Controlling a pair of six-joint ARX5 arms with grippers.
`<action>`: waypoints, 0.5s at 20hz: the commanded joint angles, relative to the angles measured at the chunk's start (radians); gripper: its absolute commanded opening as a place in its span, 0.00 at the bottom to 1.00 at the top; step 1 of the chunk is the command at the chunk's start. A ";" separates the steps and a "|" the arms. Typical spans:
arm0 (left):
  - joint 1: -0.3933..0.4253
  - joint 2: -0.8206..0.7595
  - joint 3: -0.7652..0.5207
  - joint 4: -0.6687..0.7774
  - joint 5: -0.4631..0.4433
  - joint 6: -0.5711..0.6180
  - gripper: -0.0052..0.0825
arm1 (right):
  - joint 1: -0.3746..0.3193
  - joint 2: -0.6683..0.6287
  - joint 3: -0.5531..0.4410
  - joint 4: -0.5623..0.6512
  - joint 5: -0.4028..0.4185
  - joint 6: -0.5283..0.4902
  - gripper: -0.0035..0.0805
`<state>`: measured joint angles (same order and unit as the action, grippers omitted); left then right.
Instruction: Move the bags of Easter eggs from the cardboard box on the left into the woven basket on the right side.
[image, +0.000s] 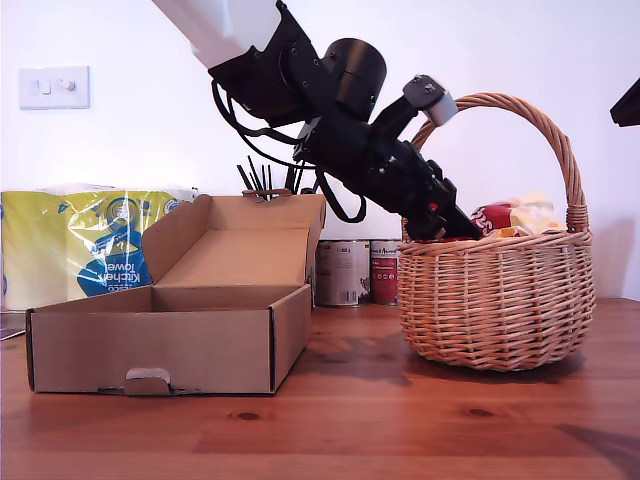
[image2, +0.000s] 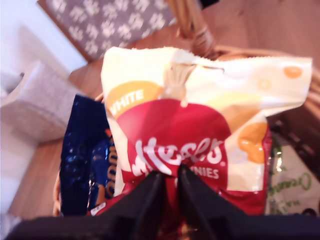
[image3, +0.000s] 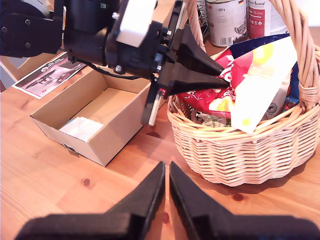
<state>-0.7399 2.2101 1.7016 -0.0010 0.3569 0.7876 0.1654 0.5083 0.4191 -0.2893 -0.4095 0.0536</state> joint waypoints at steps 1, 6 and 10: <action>-0.003 0.026 -0.011 -0.028 -0.047 -0.007 0.33 | 0.005 -0.001 0.015 0.005 0.000 0.001 0.03; -0.003 -0.059 -0.011 -0.083 -0.039 -0.094 0.56 | 0.004 -0.001 0.015 0.005 0.000 0.001 0.03; -0.003 -0.157 -0.011 -0.208 -0.036 -0.118 0.50 | 0.004 -0.001 0.015 0.005 0.000 -0.002 0.03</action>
<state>-0.7376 2.0941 1.7073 -0.1925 0.3149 0.6796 0.1654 0.5083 0.4191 -0.2893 -0.4091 0.0536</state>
